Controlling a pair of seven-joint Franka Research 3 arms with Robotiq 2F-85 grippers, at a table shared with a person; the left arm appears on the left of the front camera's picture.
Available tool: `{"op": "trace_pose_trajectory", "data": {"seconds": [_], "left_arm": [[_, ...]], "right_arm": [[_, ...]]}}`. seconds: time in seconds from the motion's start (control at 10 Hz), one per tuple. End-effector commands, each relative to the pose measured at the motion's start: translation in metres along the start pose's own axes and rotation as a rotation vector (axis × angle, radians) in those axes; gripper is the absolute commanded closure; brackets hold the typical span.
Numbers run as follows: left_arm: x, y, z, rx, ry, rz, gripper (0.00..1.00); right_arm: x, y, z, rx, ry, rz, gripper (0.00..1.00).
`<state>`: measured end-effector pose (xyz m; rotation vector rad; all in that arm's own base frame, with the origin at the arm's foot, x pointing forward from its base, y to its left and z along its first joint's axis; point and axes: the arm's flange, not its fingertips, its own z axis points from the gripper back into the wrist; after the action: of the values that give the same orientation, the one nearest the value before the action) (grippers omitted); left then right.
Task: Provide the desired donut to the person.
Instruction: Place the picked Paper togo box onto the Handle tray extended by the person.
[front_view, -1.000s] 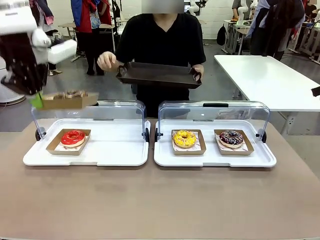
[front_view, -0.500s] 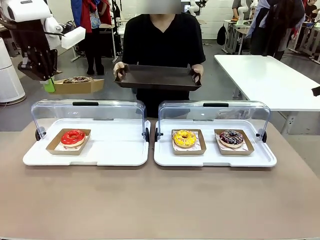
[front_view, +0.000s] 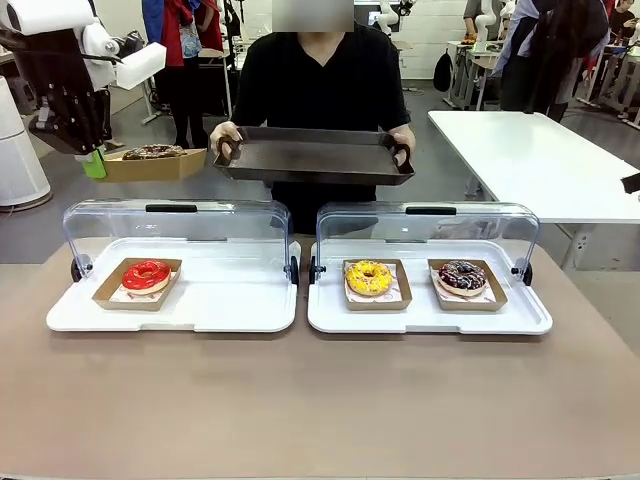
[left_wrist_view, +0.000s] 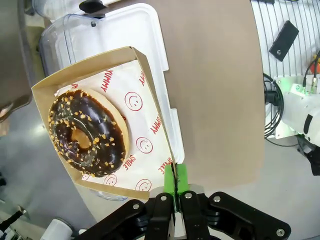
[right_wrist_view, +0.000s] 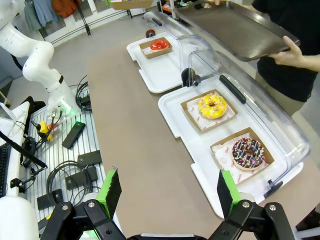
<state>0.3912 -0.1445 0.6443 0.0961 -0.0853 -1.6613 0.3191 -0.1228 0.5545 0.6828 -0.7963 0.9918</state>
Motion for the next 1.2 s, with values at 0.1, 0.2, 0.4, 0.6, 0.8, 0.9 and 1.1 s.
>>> {"op": "trace_pose_trajectory", "data": {"seconds": [0.1, 0.2, 0.4, 0.6, 0.8, 0.9, 1.1], "left_arm": [[-0.001, -0.002, 0.001, -0.002, 0.001, 0.003, 1.00], [-0.001, -0.002, 0.001, -0.002, 0.001, 0.003, 1.00], [-0.001, -0.002, 0.001, -0.002, 0.001, 0.003, 1.00], [0.000, 0.000, 0.000, 0.000, 0.000, 0.000, 0.99], [0.013, 0.003, 0.031, 0.055, -0.001, -0.021, 0.99], [0.018, 0.022, 0.055, 0.080, 0.019, -0.043, 0.99], [0.043, 0.039, 0.082, 0.108, 0.069, -0.047, 0.99]], "right_arm": [[0.001, -0.001, 0.000, 0.008, -0.017, 0.006, 0.00], [0.001, -0.001, 0.000, 0.008, -0.017, 0.006, 0.00], [0.001, -0.001, 0.000, 0.008, -0.017, 0.006, 0.00], [0.001, -0.001, 0.000, 0.008, -0.017, 0.006, 0.00], [0.001, -0.001, 0.000, 0.008, -0.017, 0.006, 0.00], [0.001, -0.001, 0.000, 0.008, -0.017, 0.006, 0.00], [0.001, -0.001, 0.000, 0.008, -0.017, 0.006, 0.00]]}}
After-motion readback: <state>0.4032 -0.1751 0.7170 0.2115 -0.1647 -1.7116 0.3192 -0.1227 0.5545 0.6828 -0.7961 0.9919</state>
